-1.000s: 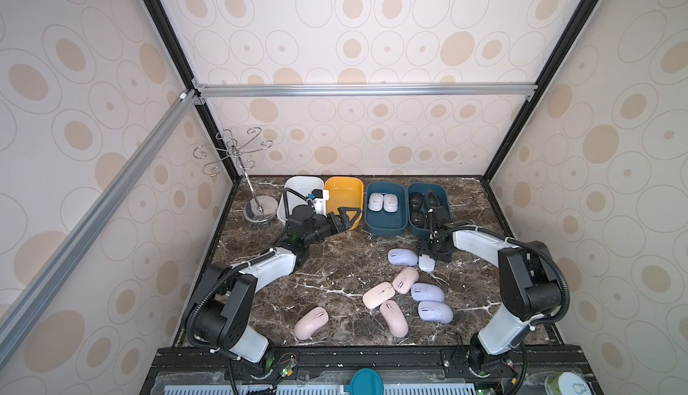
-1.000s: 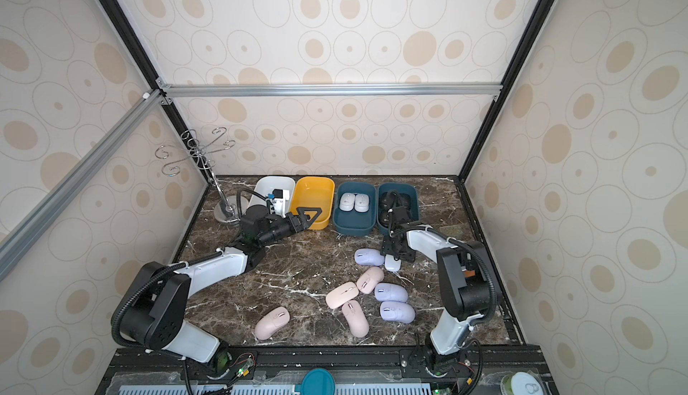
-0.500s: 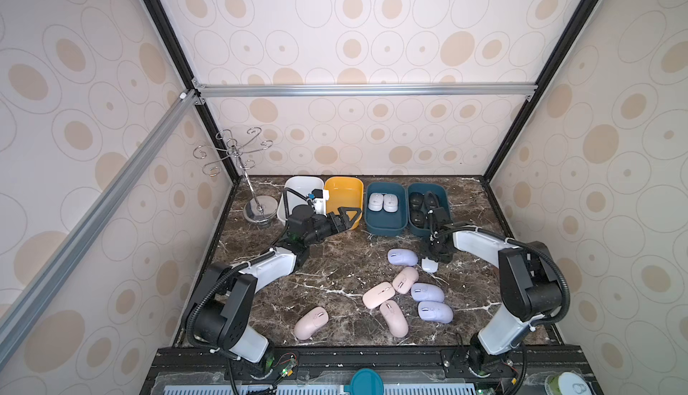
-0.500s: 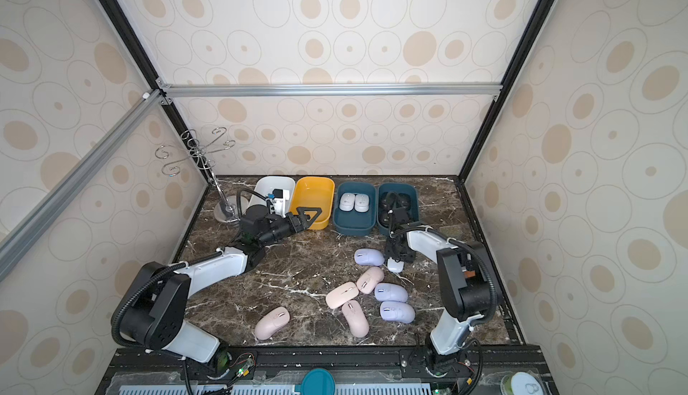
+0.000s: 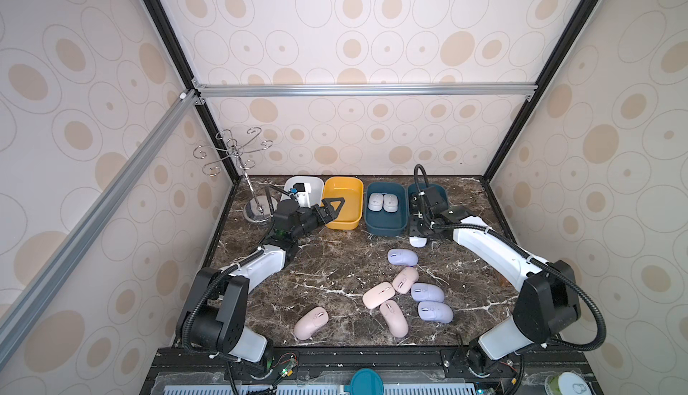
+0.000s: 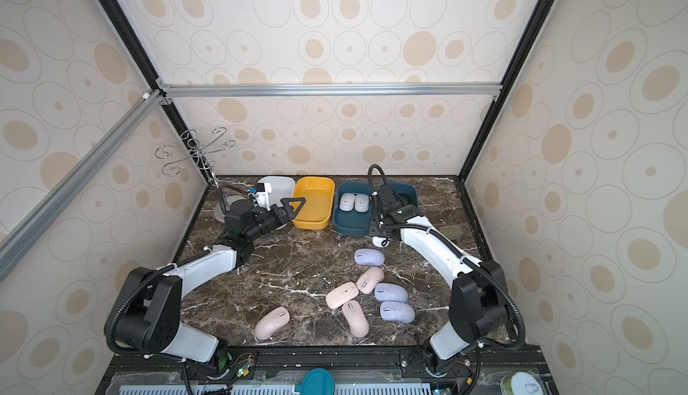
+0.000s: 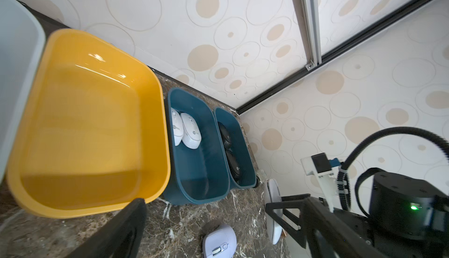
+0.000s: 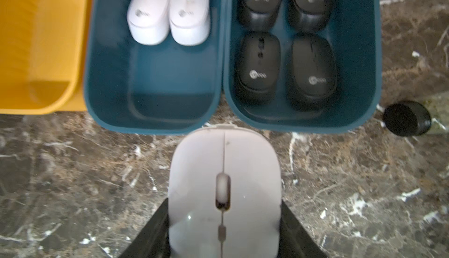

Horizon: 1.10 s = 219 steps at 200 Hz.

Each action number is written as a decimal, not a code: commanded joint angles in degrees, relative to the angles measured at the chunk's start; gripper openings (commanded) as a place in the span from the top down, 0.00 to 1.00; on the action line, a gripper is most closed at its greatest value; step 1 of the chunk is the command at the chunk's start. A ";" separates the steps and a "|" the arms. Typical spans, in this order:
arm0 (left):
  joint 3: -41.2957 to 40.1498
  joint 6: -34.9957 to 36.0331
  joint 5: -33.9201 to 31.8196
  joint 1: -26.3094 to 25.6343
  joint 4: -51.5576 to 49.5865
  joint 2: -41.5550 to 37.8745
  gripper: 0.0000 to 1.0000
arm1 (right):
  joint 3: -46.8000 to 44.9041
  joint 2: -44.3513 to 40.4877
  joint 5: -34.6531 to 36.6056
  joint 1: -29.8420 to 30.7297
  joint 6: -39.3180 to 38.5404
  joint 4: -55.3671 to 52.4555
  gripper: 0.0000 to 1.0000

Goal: Place the mice by color into the storage box
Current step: Pick up the mouse from the center of the board, then place the mouse in the storage box.

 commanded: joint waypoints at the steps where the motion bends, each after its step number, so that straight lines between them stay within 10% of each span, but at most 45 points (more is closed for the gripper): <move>1: 2.18 1.27 -0.08 0.41 -0.30 -1.56 0.00 | 4.89 6.33 -0.52 1.00 1.55 3.15 0.51; 87: 1.83 1.03 -0.12 0.51 0.64 -1.03 0.00 | 27.38 32.61 -5.36 1.11 3.70 4.55 0.52; 219: 1.58 0.15 0.69 0.59 1.84 0.11 0.00 | 34.42 43.30 -7.39 1.15 6.29 0.38 0.48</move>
